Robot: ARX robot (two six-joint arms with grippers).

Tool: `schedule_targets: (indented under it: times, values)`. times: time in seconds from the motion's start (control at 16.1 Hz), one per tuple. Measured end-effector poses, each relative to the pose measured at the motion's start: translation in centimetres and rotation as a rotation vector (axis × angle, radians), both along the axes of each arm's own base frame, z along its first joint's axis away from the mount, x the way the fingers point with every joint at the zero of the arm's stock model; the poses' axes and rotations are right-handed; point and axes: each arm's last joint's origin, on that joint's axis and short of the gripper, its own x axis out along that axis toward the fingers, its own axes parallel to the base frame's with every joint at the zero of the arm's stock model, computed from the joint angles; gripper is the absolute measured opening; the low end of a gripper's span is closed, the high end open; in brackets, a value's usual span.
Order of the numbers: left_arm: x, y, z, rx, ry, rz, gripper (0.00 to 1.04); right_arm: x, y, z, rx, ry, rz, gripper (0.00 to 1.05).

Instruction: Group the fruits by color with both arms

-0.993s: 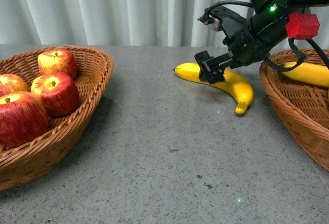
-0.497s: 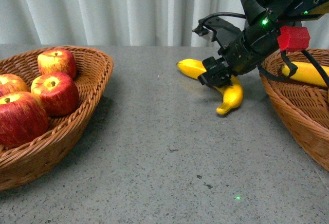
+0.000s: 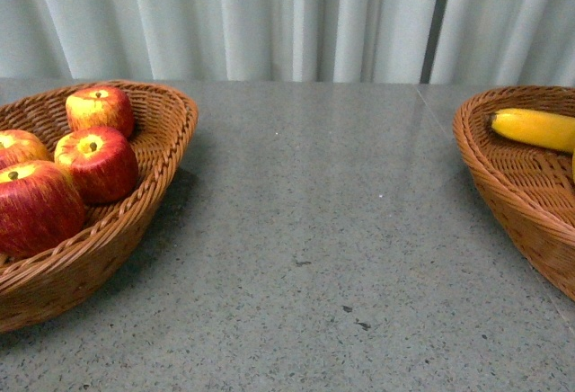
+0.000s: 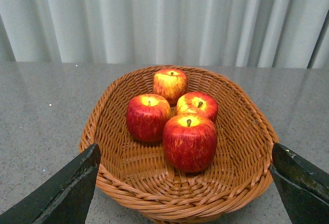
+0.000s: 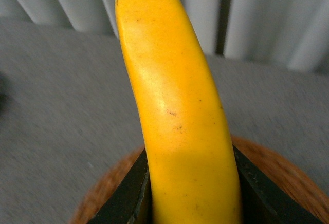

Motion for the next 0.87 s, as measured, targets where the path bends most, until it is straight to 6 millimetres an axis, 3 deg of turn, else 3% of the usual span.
schedule_targets:
  times: [0.12,0.25,0.31,0.37,0.62,0.68,0.87]
  values:
    - [0.0,0.0,0.0,0.000,0.000,0.000,0.98,-2.6,-3.7,-4.0,-0.066,0.124,-0.059,0.34]
    - [0.0,0.0,0.0,0.000,0.000,0.000,0.98,-4.7,-4.9,-6.6,-0.130,0.183,-0.048,0.34]
    - [0.0,0.0,0.0,0.000,0.000,0.000,0.98,-5.3,-4.9,-6.5,-0.156,0.164,-0.035,0.34]
    - [0.0,0.0,0.0,0.000,0.000,0.000,0.98,-5.6,-4.7,-5.8,-0.178,0.131,-0.015,0.43]
    - [0.0,0.0,0.0,0.000,0.000,0.000,0.98,-6.8,-3.0,-2.9,-0.171,0.003,0.046,0.92]
    - [0.0,0.0,0.0,0.000,0.000,0.000,0.98,-7.7,-2.1,-2.4,-0.145,-0.025,0.070,1.00]
    - [0.0,0.0,0.0,0.000,0.000,0.000,0.98,-11.8,-0.9,0.4,-0.056,-0.167,0.104,0.98]
